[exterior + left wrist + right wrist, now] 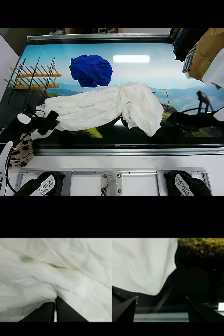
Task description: Fold the clothes and pants, and hang the long-sleeved shirts on hangers.
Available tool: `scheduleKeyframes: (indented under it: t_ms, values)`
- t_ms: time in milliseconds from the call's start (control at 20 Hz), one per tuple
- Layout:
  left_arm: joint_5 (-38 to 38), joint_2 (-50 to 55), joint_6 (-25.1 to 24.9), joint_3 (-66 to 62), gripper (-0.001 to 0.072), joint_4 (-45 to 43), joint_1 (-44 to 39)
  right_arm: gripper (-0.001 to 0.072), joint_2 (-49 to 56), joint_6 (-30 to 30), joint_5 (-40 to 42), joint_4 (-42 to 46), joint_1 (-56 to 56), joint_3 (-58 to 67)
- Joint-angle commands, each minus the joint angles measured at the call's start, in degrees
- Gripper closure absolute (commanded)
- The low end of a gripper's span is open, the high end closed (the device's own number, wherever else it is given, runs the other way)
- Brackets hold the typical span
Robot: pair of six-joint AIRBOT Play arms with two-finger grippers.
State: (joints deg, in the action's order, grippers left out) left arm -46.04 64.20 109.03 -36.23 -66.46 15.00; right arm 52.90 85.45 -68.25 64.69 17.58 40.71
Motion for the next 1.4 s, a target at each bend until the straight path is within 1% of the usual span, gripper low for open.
scheduleKeyframes:
  t_ms: [0, 350, 500, 550, 600, 650, 700, 750, 800, 850, 950, 1000, 1050, 1150, 1250, 1350]
  values:
    - [0.07, -1.9, -0.83, -2.67, 0.0699, -0.02, -1.33, 0.004, 2.56, 0.0, 6.43, -2.67, -2.1, -9.29]
    - [0.0, -5.73, -1.27, -2.64, 0.0699, -0.02, -1.31, 0.0054, 11.69, 0.02, 18.99, -9.33, -16.61, -10.91]
    - [0.0, -7.43, -1.27, -2.64, 0.0698, -0.02, -1.31, 0.0056, 13.38, 0.02, 21.42, -9.49, -18.14, -10.84]
    - [0.04, -8.02, -1.27, -2.64, 0.0698, -0.02, -1.31, 0.0083, 13.49, 0.0, 21.73, -9.44, -18.14, -10.78]
    - [0.02, -8.66, -1.27, -2.64, 0.0698, -0.02, -1.31, 0.0238, 13.44, -0.04, 22.01, -9.27, -18.14, -10.73]
    - [0.0, -9.44, -1.25, -2.67, 0.0698, 0.02, -1.31, 0.0462, 13.44, -0.26, 22.01, -9.07, -18.14, -10.45]
    - [-0.04, -10.45, -1.25, -2.78, 0.0699, 0.24, -1.31, 0.0633, 13.29, -0.24, 21.68, -8.2, -18.1, -9.64]
    - [-0.63, -11.63, -1.25, -3.78, 0.0699, 0.22, -1.31, 0.0701, 12.48, -0.24, 20.28, -5.77, -17.92, -7.67]
    - [-1.46, -13.25, -1.25, -6.08, 0.0699, 0.2, -1.31, 0.0702, 11.02, -0.24, 17.46, -2.45, -17.22, -4.46]
    - [-1.88, -15.43, -1.25, -9.55, 0.0699, 0.2, -1.31, 0.0702, 8.72, -0.26, 12.98, 1.88, -15.89, 0.63]
    - [-1.81, -19.98, -1.25, -18.73, 0.0699, 0.22, -1.31, 0.0702, 2.91, -0.24, 3.04, 9.79, -12.0, 13.79]
    - [-1.77, -21.99, -1.25, -23.76, 0.0699, 0.2, -1.31, 0.0702, 0.04, -0.24, -0.13, 11.98, -9.68, 20.72]
    - [-1.73, -23.91, -1.25, -29.14, 0.0699, 0.2, -1.31, 0.0702, -2.86, -0.22, -1.88, 12.76, -6.91, 27.85]
    - [-1.68, -26.51, -1.31, -38.05, 0.0699, -0.11, -1.31, 0.0703, -7.41, -0.09, -2.14, 12.68, -1.75, 39.17]
    - [-1.7, -27.5, -2.49, -44.28, 0.0699, -0.07, -1.31, 0.0704, -9.99, 0.04, -2.75, 12.7, 2.14, 47.04]
    - [-2.08, -26.49, -2.89, -48.26, 0.0699, -0.09, -1.31, 0.0704, -11.17, 0.87, -3.23, 12.72, 4.81, 51.52]
